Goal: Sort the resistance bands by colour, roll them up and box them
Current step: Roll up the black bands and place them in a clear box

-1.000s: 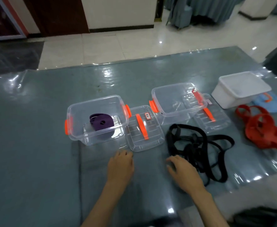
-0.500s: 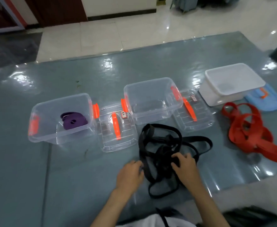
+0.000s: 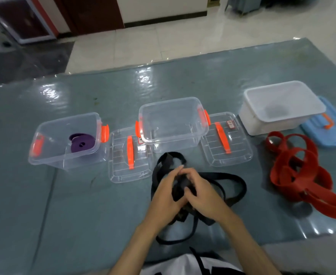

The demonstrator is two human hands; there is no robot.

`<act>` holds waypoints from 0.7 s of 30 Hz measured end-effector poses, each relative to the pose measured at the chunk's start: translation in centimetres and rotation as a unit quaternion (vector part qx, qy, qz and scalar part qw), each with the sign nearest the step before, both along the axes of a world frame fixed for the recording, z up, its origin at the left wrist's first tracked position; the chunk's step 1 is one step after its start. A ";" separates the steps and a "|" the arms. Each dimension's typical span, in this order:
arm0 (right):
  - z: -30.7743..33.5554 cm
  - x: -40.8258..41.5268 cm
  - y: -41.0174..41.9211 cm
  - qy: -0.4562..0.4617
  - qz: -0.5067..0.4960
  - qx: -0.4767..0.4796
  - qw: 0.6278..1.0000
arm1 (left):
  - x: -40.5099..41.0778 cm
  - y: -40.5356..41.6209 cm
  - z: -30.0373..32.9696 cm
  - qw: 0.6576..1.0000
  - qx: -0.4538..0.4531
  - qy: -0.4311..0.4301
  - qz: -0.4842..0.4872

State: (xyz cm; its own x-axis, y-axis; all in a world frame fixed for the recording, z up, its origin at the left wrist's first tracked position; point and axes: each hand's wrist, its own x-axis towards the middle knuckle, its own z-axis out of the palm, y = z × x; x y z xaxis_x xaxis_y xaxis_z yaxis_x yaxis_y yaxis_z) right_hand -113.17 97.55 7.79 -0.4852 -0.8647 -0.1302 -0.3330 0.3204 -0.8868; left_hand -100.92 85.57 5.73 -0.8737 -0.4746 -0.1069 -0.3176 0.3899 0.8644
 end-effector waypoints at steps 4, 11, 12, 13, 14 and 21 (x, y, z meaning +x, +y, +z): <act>1.3 0.0 -0.1 -0.016 0.002 -0.041 0.999 | -0.7 -0.7 1.9 0.998 0.020 0.020 0.058; 0.0 -1.8 1.1 0.087 -0.057 -0.089 0.991 | -2.1 -0.5 4.1 0.984 0.021 0.059 0.170; 0.0 -1.9 1.1 0.059 -0.060 -0.094 0.992 | -2.3 -0.2 4.5 0.984 0.009 0.061 0.166; 0.1 -2.0 1.1 0.035 -0.064 -0.101 0.992 | -2.6 0.0 4.6 0.984 -0.005 0.067 0.167; 0.3 -2.0 1.0 0.018 -0.069 -0.111 0.991 | -2.8 0.2 4.6 0.982 -0.022 0.073 0.172; 3.0 -1.9 -1.7 -0.074 -0.137 -0.151 0.976 | -3.7 0.4 4.0 0.975 -0.180 0.086 0.099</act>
State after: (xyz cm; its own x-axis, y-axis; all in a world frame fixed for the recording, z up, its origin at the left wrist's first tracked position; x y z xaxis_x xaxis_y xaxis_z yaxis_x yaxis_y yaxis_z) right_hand -115.07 95.87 10.79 -0.6985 -0.7151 0.0248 -0.1333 0.0960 -0.9864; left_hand -104.58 86.01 9.70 -0.7511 -0.6158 0.2379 -0.2800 0.6235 0.7300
